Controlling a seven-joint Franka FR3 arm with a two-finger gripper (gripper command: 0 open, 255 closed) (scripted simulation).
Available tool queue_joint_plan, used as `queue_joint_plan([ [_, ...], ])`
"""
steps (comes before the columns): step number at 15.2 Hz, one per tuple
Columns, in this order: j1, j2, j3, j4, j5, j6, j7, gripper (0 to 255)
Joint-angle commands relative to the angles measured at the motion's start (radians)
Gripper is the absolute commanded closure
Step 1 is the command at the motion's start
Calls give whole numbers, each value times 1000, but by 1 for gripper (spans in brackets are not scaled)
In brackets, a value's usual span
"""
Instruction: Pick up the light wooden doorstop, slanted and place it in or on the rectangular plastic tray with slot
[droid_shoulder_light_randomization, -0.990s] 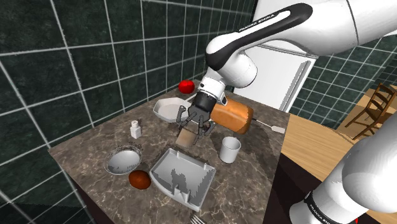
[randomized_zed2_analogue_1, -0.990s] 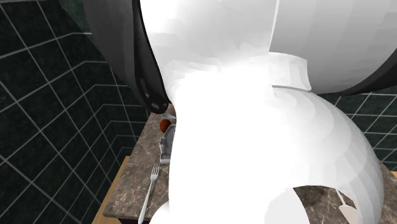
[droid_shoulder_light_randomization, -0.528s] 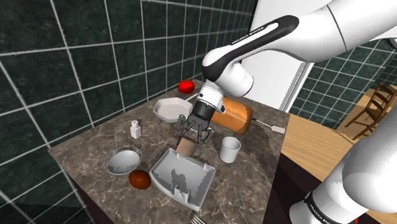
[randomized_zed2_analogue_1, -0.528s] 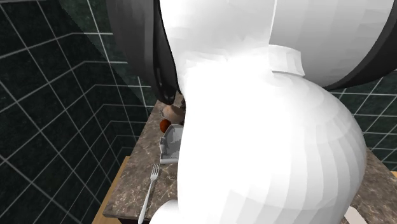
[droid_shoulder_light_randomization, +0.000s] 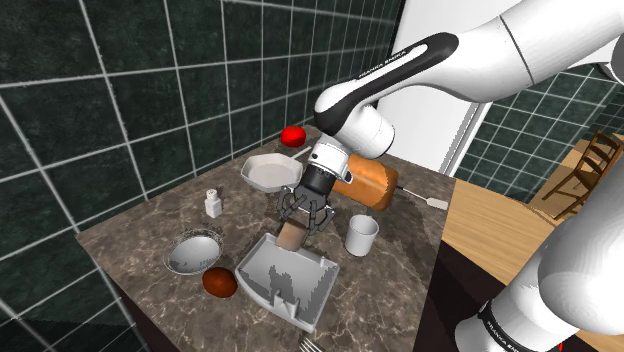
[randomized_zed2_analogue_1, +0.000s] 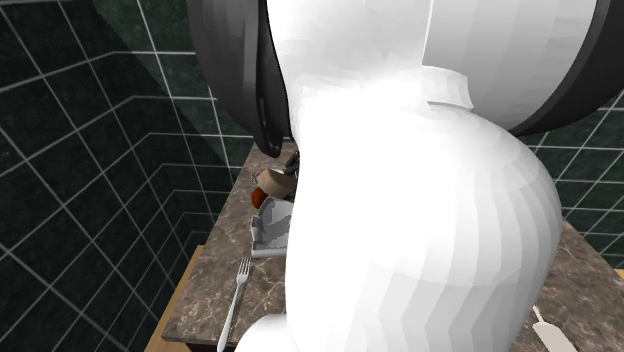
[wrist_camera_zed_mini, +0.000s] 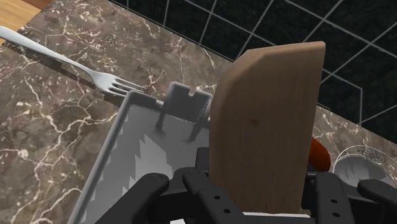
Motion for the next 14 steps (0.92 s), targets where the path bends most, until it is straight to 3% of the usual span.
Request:
queue_joint_plan([
  [1,0,0,0,0,0,0,0,255],
  [2,0,0,0,0,0,0,0,0],
  [7,0,0,0,0,0,0,0,0],
  [11,-45,-59,-43,34,-62,-115,26,0],
  [14,-45,-59,-44,34,-62,-115,26,0],
])
